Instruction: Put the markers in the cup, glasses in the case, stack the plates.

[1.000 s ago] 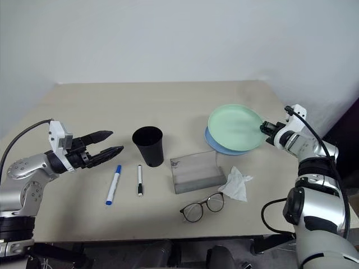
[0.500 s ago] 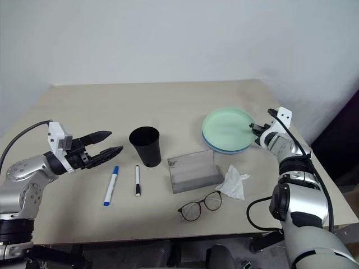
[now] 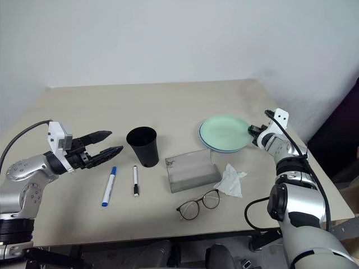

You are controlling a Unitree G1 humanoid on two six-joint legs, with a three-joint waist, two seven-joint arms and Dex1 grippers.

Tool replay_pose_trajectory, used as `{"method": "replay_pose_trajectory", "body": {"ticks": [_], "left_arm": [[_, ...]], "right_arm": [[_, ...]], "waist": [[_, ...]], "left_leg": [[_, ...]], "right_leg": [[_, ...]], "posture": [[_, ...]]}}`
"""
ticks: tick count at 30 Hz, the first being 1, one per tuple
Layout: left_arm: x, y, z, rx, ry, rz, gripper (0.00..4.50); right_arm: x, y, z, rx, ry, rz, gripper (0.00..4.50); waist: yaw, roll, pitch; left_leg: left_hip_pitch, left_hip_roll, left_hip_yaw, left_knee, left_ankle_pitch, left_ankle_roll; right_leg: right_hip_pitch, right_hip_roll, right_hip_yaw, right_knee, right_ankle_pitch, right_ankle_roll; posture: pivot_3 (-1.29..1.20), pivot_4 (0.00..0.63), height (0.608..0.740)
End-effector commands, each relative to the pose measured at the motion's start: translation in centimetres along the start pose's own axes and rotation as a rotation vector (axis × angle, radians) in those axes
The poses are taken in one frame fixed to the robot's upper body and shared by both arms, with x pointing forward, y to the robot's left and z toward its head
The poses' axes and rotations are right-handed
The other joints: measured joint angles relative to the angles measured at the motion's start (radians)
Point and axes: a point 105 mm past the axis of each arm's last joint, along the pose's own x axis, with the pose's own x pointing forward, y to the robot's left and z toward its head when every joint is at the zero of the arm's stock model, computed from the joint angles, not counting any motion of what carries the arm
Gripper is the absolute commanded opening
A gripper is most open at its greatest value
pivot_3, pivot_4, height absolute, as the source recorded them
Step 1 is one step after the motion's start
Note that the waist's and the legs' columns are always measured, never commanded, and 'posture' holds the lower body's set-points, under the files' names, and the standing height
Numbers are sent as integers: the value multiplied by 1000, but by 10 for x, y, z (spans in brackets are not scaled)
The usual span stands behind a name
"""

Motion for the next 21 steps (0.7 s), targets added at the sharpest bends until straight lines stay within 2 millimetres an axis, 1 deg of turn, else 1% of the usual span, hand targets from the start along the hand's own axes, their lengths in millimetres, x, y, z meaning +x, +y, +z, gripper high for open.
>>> {"method": "replay_pose_trajectory", "body": {"ticks": [1, 5, 6, 8, 10, 13, 14, 16, 18, 19, 21], "left_arm": [[1, 3, 13, 51, -29, 6, 3655], [2, 3, 13, 53, -29, 7, 3655], [2, 3, 13, 53, -30, 7, 3655], [2, 4, 13, 53, -30, 8, 3655], [2, 4, 13, 54, -30, 8, 3655], [2, 4, 13, 55, -30, 11, 3655], [2, 4, 13, 56, -29, 13, 3655], [1, 4, 12, 56, -25, 14, 3655], [1, 4, 12, 55, -23, 15, 3655], [0, 3, 11, 53, -21, 16, 3655], [0, 3, 9, 52, -17, 18, 3655]], "right_arm": [[-1, 18, 26, -27, -65, 55, 2870], [-2, 18, 30, -43, -68, 57, 4263], [-3, 17, 32, -50, -70, 56, 4485], [-5, 17, 35, -75, -70, 66, 4485], [-8, 22, 36, -132, -50, 118, 4485], [-22, 43, 38, -223, -5, 305, 4485], [-28, 47, 38, -260, 14, 351, 4485], [-40, 50, 36, -319, 46, 405, 4485], [-55, 54, 35, -376, 79, 475, 4485], [-66, 58, 33, -413, 99, 531, 4485], [-81, 61, 26, -481, 141, 601, 4485]], "waist": [[0, 0, 0], [0, 0, 0], [0, 0, 0], [0, 0, 0], [1, 0, 0], [0, 0, 0], [1, 0, 0], [3, 0, 0], [4, 0, 0], [5, 0, 0], [6, 0, 0]], "left_leg": [[0, 0, 0, 0, 0, 0], [0, 0, 0, 0, 0, 0], [0, 0, 0, 0, 0, 0], [0, 0, 0, 0, 0, 0], [0, 0, 0, 0, 0, 0], [0, 0, 0, 0, 0, 0], [0, 0, 0, 0, 0, 0], [0, 1, 0, 0, 0, 0], [-1, 1, -1, 0, 0, 0], [-1, 1, -1, 0, 0, 0], [-1, 1, -1, 0, 0, 0]], "right_leg": [[0, 0, 0, 0, 0, 0], [0, -1, 0, 0, 1, 0], [0, -1, 0, 0, 1, 0], [-1, -1, 1, 0, 1, 0], [-1, -1, 1, 0, 1, 0], [-2, -1, 1, 0, 1, 0], [-2, -1, 1, 0, 1, 0], [-1, -1, 1, -1, 1, 0], [-1, -2, 1, -1, 1, 0], [-1, -2, 1, -2, 1, 0], [-1, -3, 2, -3, 1, 0]], "posture": [[0, 0, 736], [0, 0, 736], [0, 0, 736], [0, 0, 736], [0, 0, 736], [0, 0, 736], [0, 0, 736], [0, 0, 736], [0, 0, 736], [0, 0, 736], [0, 0, 736]]}}
